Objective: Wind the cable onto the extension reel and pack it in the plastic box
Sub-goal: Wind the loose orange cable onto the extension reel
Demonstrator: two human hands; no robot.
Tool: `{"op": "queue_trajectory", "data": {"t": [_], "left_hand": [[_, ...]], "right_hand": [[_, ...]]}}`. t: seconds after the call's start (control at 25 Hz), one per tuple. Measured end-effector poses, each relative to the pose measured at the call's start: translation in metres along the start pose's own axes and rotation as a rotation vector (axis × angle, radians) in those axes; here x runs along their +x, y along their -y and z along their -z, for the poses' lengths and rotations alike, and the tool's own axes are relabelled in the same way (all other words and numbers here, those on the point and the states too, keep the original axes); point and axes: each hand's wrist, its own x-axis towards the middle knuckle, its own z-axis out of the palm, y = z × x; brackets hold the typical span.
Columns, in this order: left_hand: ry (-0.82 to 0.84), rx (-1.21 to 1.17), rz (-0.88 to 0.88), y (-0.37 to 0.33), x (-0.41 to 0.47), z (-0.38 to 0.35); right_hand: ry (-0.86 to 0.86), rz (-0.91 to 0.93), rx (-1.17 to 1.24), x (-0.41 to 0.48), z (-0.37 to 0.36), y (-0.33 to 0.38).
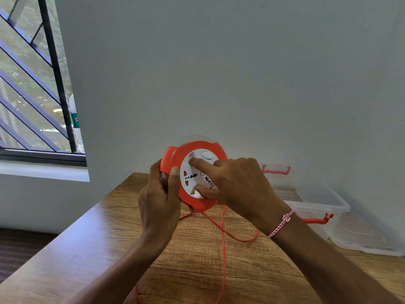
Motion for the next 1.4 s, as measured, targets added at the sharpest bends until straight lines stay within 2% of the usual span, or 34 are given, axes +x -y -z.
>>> {"op": "queue_trajectory", "data": {"t": [0.12, 0.28, 0.36, 0.44, 0.48, 0.52, 0.56, 0.68, 0.76, 0.84, 1.04, 1.24, 1.32, 1.4], "left_hand": [[0.005, 0.001, -0.031, 0.003, -0.002, -0.002], [0.021, 0.015, -0.059, 0.006, -0.005, -0.004], [0.034, 0.029, -0.075, 0.009, -0.005, -0.004], [0.017, 0.04, -0.077, 0.011, -0.004, -0.004], [-0.003, 0.041, -0.069, 0.011, -0.003, -0.003], [-0.024, 0.038, -0.056, 0.01, -0.001, -0.002], [-0.041, 0.031, -0.039, 0.01, 0.002, -0.002], [-0.04, 0.007, 0.004, 0.009, 0.006, 0.001], [-0.031, 0.001, 0.015, 0.008, 0.006, 0.001], [-0.03, -0.005, 0.019, 0.006, 0.006, 0.001], [-0.013, -0.049, 0.023, 0.003, 0.005, 0.001], [0.022, -0.079, 0.008, 0.002, 0.002, 0.0], [0.018, -0.084, -0.021, 0.002, 0.001, 0.0], [0.012, -0.076, -0.048, 0.002, -0.001, -0.001]], "right_hand": [[-0.087, -0.164, 0.161, -0.002, -0.006, 0.006], [-0.093, -0.647, 0.498, 0.001, -0.011, 0.023], [-0.053, -0.938, 0.867, 0.004, -0.013, 0.029], [0.007, -1.111, 1.295, 0.006, -0.01, 0.029], [0.044, -1.109, 1.403, 0.006, -0.006, 0.026], [0.072, -1.059, 1.402, 0.007, -0.002, 0.022], [0.082, -0.959, 1.258, 0.008, 0.002, 0.016], [-0.015, -0.477, 0.444, 0.007, 0.01, -0.003], [-0.005, -0.201, 0.237, 0.007, 0.013, -0.009], [0.076, -0.069, 0.151, 0.007, 0.013, -0.008], [0.096, -0.006, 0.047, 0.007, 0.006, -0.003], [-0.001, -0.003, 0.021, 0.003, 0.004, -0.001], [-0.073, -0.044, 0.045, 0.002, 0.002, 0.004], [-0.137, -0.198, 0.148, 0.001, -0.001, 0.013]]}}
